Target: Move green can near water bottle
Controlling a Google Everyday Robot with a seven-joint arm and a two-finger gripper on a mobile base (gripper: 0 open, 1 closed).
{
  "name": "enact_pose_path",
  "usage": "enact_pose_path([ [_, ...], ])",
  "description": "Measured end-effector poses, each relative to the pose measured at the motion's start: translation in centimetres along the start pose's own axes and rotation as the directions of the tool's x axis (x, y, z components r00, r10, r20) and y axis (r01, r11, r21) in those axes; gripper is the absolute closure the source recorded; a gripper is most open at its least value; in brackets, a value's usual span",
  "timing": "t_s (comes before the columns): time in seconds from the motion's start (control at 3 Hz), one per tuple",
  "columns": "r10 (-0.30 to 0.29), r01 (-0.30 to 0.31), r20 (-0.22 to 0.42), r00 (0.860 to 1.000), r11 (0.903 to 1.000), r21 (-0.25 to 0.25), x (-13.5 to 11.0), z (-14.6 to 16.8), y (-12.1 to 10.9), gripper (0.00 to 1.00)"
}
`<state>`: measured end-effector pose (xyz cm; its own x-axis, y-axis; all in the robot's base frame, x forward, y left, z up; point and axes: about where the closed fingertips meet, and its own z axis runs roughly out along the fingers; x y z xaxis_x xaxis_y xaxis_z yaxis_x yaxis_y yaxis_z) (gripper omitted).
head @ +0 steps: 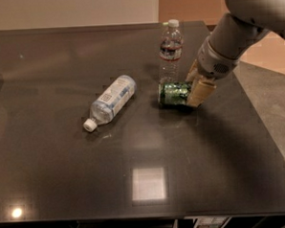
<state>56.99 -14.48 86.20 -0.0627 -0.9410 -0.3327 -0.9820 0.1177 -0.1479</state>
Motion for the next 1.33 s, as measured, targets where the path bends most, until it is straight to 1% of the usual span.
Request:
enact_pose_path([
  [0.33,0.004,-0.004,-0.016,1.0,0.9996,0.028,0.2,0.5,-1.4,1.0],
  [0.67,0.007,-0.005,-0.039,0.999,0.9981,0.061,0.5,0.6,-2.5,0.83],
  [1.0,0.023,-0.018,-0.055,0.998,0.9963,0.083,1.2,0.7,-3.4,0.6],
  [1.33,0.03,-0.025,-0.06,0.998,0.9962,0.083,1.5,1.3,-3.8,0.36],
])
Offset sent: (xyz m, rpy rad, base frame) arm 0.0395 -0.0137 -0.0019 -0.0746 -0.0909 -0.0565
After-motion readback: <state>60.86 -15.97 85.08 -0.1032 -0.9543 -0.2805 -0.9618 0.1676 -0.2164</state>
